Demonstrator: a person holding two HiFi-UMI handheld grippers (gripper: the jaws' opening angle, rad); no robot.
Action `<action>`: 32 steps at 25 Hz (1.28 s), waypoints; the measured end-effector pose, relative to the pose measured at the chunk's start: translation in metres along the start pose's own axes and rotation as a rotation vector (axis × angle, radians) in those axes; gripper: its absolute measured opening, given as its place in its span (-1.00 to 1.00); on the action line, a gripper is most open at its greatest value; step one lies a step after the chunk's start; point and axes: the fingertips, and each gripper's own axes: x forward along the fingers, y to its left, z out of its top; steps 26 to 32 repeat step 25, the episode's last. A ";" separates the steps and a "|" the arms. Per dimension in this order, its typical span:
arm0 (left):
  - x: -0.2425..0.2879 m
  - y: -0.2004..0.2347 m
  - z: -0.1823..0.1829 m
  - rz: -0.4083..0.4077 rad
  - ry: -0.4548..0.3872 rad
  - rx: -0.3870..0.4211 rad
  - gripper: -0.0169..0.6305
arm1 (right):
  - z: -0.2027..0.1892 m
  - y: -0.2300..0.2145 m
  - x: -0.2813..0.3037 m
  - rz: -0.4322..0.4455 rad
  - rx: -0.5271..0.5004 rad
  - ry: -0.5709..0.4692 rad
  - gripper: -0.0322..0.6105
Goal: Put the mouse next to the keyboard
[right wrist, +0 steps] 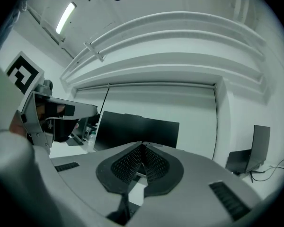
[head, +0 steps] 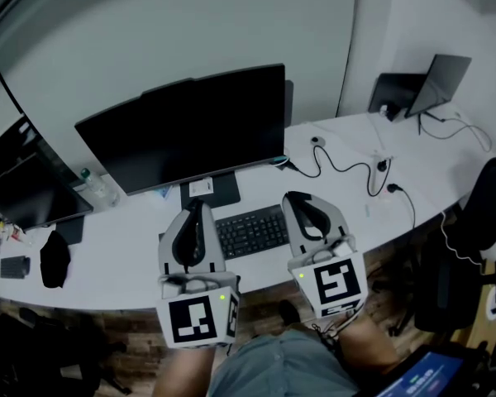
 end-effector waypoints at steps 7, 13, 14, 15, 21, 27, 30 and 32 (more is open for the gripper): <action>0.000 -0.001 -0.002 -0.005 0.008 -0.002 -0.93 | 0.007 0.001 0.000 0.005 0.004 -0.025 -0.86; 0.001 -0.002 0.002 -0.009 -0.011 0.010 -0.93 | 0.011 0.001 0.000 0.005 0.003 -0.037 -0.86; 0.000 -0.002 0.002 -0.009 -0.012 0.011 -0.93 | 0.012 0.001 0.001 0.005 0.001 -0.038 -0.86; 0.000 -0.001 0.002 -0.010 -0.013 0.013 -0.93 | 0.012 0.002 0.001 0.006 0.001 -0.039 -0.86; 0.002 -0.002 -0.001 -0.014 -0.011 0.022 -0.93 | 0.010 0.001 0.004 0.008 0.007 -0.038 -0.86; 0.004 -0.004 -0.001 -0.016 -0.014 0.021 -0.93 | 0.009 0.001 0.005 0.012 0.002 -0.037 -0.86; 0.004 -0.004 -0.001 -0.016 -0.014 0.021 -0.93 | 0.009 0.001 0.005 0.012 0.002 -0.037 -0.86; 0.004 -0.004 -0.001 -0.016 -0.014 0.021 -0.93 | 0.009 0.001 0.005 0.012 0.002 -0.037 -0.86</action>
